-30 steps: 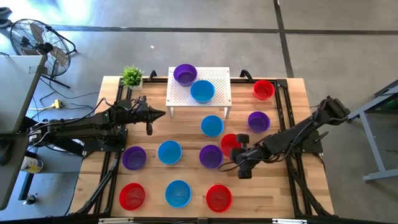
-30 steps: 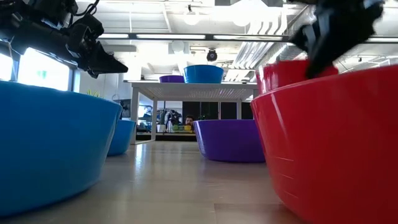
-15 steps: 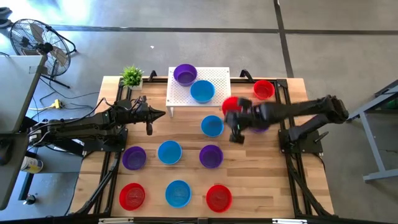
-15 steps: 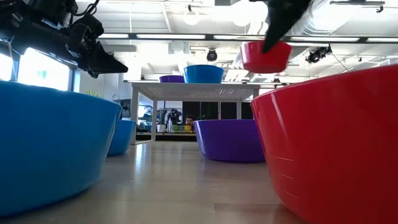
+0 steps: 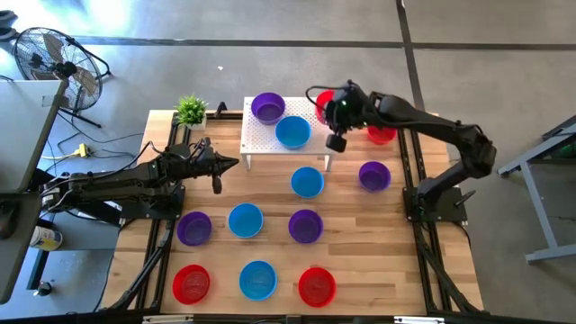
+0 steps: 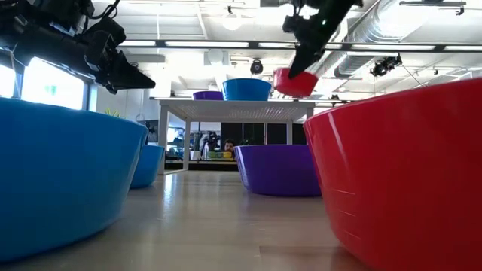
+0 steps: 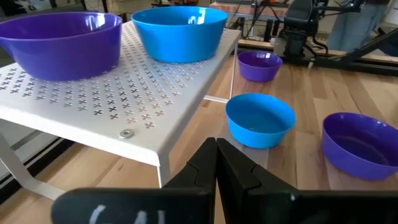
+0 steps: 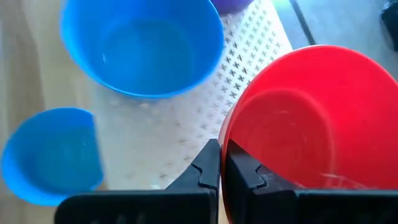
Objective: Pick & Place Mini bowls
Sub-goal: Put the red bowl on the shelf
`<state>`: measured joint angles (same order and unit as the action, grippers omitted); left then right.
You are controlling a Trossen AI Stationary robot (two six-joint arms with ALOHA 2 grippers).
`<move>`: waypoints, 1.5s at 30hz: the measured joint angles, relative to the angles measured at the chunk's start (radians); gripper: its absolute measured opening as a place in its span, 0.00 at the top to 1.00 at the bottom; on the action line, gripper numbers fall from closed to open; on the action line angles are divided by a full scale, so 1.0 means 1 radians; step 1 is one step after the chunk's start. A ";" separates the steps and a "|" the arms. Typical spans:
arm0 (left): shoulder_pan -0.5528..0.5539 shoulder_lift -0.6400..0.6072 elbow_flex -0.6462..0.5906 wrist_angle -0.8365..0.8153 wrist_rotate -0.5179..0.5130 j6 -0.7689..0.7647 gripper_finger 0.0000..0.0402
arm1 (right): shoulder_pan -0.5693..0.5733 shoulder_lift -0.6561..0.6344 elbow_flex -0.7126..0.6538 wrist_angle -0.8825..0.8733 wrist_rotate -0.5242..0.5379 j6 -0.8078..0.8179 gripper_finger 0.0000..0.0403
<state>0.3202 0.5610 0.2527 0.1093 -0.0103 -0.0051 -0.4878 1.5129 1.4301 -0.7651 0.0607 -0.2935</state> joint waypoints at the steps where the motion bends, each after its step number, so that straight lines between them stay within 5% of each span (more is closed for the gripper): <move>1: 0.000 0.000 0.000 0.000 0.000 0.000 1.00 | -0.015 0.021 0.015 -0.001 -0.010 -0.019 1.00; 15: 0.000 0.000 0.000 -0.007 -0.001 -0.026 1.00 | -0.073 0.285 0.274 -0.127 -0.044 -0.166 1.00; 45: 0.000 0.000 0.000 -0.001 -0.001 -0.022 1.00 | -0.082 0.330 0.276 -0.057 -0.147 -0.264 0.98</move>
<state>0.3202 0.5610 0.2527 0.1085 -0.0116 -0.0272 -0.5694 1.8427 1.7061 -0.8224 -0.0867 -0.5579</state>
